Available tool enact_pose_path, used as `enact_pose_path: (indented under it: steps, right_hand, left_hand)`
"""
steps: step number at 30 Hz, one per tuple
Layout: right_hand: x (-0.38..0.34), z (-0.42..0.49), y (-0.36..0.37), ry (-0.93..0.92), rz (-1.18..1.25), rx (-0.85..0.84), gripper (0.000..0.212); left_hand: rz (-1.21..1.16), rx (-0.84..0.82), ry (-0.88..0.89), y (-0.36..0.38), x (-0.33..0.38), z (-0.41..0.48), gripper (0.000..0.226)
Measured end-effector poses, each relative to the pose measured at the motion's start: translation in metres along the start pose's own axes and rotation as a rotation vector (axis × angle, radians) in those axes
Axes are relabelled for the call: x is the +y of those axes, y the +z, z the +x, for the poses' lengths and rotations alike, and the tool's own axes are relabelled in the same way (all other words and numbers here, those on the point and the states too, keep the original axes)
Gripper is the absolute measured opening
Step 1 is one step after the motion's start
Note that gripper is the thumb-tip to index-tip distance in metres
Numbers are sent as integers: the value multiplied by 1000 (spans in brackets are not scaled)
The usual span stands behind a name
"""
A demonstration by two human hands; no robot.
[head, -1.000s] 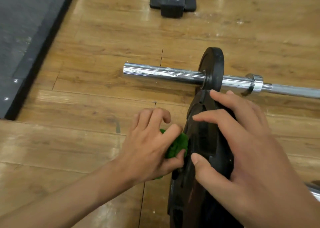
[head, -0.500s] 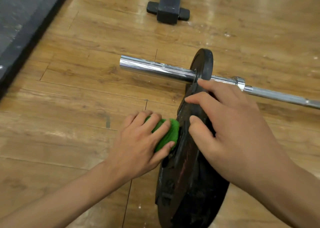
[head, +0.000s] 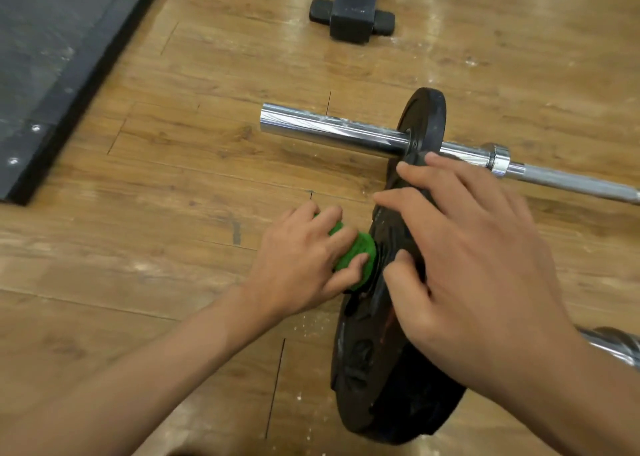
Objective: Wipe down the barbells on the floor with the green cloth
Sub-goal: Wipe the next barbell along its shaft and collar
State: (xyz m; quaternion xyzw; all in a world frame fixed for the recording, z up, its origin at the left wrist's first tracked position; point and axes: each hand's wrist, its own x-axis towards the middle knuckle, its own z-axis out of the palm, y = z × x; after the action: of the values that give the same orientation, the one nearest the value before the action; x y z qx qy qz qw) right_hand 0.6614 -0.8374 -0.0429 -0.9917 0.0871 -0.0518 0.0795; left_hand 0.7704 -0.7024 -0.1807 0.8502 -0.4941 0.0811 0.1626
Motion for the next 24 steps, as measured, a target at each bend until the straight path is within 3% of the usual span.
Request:
enact_pose_path:
  steps: [4,11,15,17,19,24]
  right_hand:
    - [1,4,0,17,23,11,52]
    - [3,5,1,1,45,36,46]
    - [6,9,0,9,43,18,46]
    - [6,10,0,13,35,17,46]
    - [7,12,0,16,50,16,47]
    - [11,13,0,17,72,35,47]
  left_hand:
    - [-9,49,-159,-1,16,8,34]
    - [44,172,89,22,23,-33,40]
    - [36,-5,-41,-4,20,1,36]
    - [69,-213,-114,-16,17,31,47]
    - [85,-287,-107,-15,12,47,51]
    - [3,69,-124,12,34,-19,27]
